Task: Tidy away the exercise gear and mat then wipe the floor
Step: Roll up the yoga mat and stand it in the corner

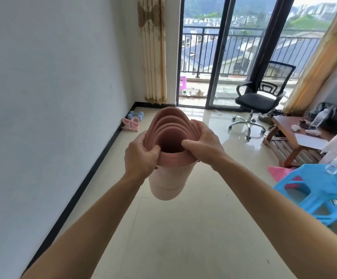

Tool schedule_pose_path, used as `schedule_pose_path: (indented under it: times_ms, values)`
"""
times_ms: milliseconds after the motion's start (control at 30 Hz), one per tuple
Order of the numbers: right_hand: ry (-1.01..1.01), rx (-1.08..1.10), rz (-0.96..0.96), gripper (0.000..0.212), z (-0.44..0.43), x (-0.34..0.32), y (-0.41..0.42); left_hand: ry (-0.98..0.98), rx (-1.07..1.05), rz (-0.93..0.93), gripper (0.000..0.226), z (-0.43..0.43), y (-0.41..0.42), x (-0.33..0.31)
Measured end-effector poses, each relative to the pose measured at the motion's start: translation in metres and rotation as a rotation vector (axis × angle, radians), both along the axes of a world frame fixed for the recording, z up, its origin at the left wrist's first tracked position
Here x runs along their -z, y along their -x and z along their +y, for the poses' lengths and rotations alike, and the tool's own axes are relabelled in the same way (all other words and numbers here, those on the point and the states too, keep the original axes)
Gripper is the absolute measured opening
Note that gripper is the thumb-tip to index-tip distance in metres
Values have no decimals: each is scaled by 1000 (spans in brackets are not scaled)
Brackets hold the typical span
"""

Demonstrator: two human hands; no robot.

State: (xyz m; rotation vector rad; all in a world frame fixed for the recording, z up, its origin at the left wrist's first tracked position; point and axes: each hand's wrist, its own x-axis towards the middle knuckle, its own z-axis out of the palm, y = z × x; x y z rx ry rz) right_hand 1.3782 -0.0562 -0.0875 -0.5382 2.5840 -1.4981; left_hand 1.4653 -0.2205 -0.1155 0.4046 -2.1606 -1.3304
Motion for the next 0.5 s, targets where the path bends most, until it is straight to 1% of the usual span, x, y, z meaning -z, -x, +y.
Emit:
schedule_pose_path:
  times_ms: [200, 333, 500]
  values:
    - [15, 77, 55, 73, -40, -13, 150, 94, 54, 8, 48, -41, 160, -28]
    - [-14, 107, 110, 73, -58, 4, 260, 109, 95, -11, 48, -62, 276, -15]
    - [-9, 67, 162, 68, -83, 25, 430, 76, 75, -42, 46, -85, 441, 2]
